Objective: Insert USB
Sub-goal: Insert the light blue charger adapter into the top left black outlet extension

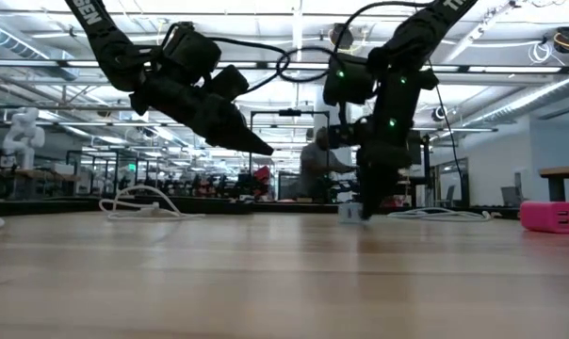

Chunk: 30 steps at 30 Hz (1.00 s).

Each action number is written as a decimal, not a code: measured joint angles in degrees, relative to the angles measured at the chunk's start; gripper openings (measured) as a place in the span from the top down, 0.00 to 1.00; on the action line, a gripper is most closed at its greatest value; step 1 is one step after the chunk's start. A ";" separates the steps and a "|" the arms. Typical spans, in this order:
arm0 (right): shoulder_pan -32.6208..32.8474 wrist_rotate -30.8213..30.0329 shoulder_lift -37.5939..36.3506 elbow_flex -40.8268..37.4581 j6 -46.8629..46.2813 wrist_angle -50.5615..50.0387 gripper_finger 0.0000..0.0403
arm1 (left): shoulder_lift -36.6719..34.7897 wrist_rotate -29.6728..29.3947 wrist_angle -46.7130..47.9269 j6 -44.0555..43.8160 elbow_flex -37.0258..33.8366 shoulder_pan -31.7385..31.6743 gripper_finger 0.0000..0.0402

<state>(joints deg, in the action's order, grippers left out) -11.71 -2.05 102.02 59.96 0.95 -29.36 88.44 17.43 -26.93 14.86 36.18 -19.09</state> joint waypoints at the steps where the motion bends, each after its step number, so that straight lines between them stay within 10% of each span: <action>1: 0.00 1.10 0.00 0.51 0.02 0.11 0.57 | -0.10 0.99 0.06 0.60 0.00 -0.01 0.99; 18: -2.61 20.00 -0.78 7.81 -6.53 0.25 0.60 | -6.77 9.76 3.24 15.15 0.15 3.93 0.97; 30: -4.08 30.76 -5.35 11.85 -11.09 1.27 0.60 | -6.88 -4.05 -0.24 25.01 0.24 8.86 0.70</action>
<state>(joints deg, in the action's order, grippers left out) -15.79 28.72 96.66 71.82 -10.14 -28.09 81.56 13.38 -27.17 39.87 36.42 -10.23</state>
